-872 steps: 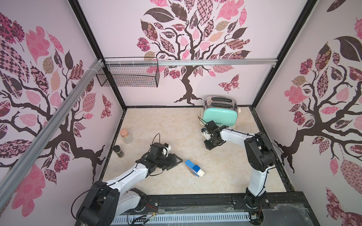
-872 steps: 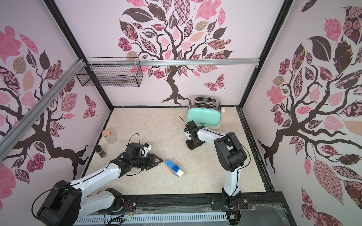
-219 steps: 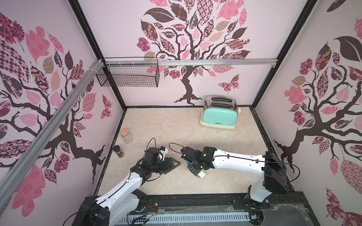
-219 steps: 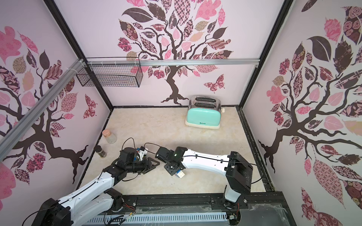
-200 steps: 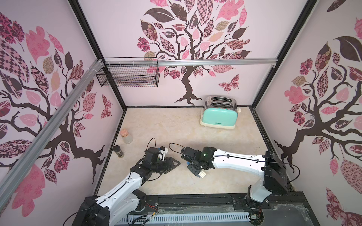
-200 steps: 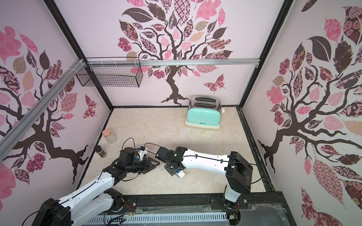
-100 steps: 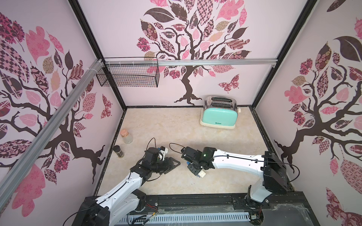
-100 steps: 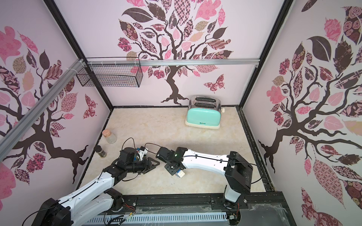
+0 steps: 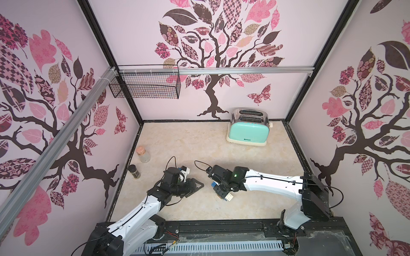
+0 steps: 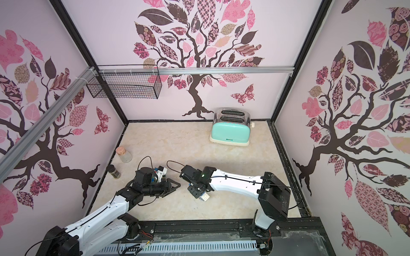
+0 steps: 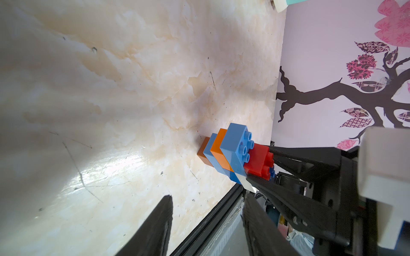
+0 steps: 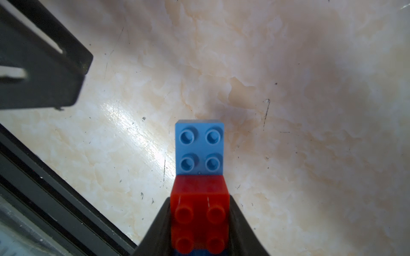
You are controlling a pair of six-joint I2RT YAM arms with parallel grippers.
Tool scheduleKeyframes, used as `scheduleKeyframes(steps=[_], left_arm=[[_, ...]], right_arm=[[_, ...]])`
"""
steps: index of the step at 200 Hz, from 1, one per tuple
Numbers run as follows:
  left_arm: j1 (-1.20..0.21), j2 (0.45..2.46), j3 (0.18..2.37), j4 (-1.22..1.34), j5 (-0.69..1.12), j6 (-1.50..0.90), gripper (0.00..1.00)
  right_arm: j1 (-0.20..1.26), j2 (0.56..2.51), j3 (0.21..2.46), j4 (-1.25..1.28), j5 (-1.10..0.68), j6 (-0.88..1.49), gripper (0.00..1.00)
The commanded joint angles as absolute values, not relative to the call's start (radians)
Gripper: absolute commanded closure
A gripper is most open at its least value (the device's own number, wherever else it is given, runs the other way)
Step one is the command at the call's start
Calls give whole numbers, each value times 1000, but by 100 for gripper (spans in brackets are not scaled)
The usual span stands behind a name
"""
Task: Assemble a heart with lego
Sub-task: Adjust the lego brick at the center of the board.
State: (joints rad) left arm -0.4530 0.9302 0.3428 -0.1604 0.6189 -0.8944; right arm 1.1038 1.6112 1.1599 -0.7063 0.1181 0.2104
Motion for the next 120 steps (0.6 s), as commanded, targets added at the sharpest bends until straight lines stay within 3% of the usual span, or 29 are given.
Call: scheduleKeyframes(steps=[1,39,120], left_arm=[[-454,922,339,-168,604,-892,46],[-454,923,340,-174,597,-892,46],[-445,893,376,-251,551,-872,46]], right_arm=[[1100,1631,1152,-833,43,187,58],[1083,1598,1160,-823,9,148,39],[962,1608,1121,-733,-82,32,45]])
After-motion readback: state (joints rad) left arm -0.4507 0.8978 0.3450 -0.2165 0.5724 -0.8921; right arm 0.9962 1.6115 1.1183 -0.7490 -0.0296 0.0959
